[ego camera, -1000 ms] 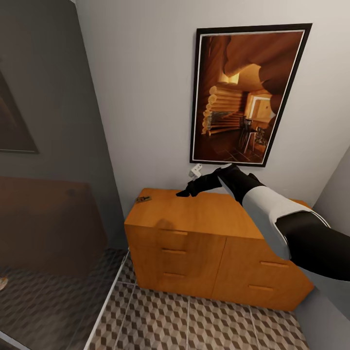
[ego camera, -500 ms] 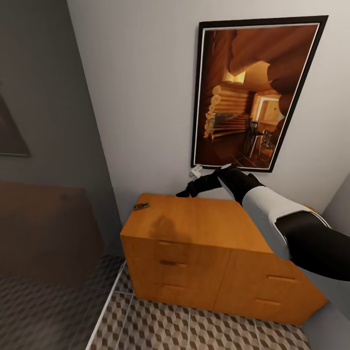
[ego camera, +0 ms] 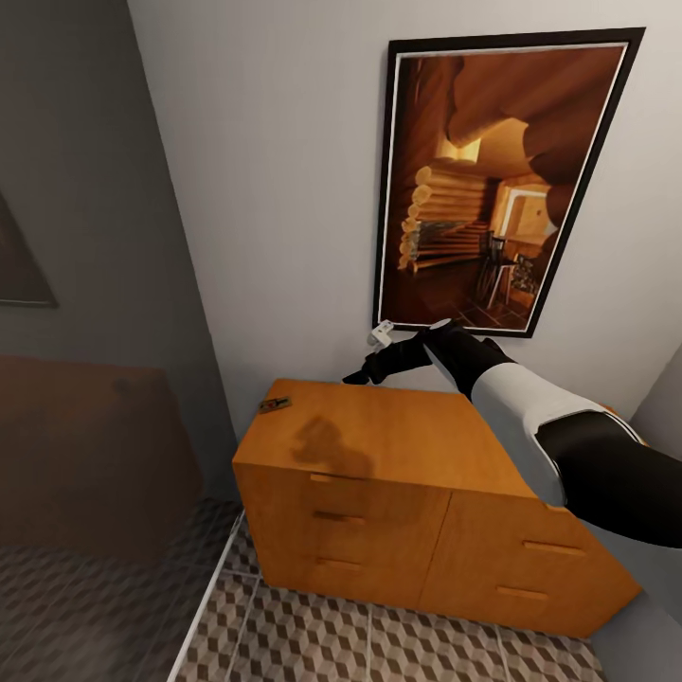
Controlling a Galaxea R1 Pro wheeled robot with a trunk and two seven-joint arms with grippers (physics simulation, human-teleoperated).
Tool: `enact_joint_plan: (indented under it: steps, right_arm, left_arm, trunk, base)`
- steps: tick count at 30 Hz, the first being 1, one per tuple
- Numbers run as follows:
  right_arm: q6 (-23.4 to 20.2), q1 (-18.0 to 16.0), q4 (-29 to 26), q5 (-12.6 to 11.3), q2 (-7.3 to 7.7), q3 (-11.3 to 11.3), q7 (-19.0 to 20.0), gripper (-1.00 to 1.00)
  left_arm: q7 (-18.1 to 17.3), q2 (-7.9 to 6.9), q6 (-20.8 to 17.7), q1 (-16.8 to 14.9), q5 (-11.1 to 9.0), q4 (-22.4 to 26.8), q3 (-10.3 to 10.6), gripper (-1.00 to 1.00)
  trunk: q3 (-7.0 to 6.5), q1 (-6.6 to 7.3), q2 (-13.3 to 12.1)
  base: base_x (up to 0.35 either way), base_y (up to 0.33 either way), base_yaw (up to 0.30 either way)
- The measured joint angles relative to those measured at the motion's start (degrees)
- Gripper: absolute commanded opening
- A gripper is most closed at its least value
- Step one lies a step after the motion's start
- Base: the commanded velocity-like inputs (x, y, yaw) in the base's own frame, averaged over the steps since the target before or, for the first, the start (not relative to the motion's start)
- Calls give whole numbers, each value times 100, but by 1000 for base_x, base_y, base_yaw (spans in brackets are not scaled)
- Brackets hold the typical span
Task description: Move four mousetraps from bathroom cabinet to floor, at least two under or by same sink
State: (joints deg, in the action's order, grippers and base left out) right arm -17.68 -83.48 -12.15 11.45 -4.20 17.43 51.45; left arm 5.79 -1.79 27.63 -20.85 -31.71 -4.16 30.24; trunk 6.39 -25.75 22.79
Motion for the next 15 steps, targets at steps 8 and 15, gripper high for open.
enact_joint_plan:
  steps: [8,15]
  right_arm:
    - [0,0,-4,0,-9,-2,-1,100]
    - [0,0,-6,0,-23,-3,-1,100]
  left_arm:
    - [0,0,0,0,2,0,0,100]
    - [0,0,-1,0,0,0,0,100]
  trunk:
    - [0,0,0]
    - [0,0,0]
  base:
    - [1,0,0]
    - [0,0,0]
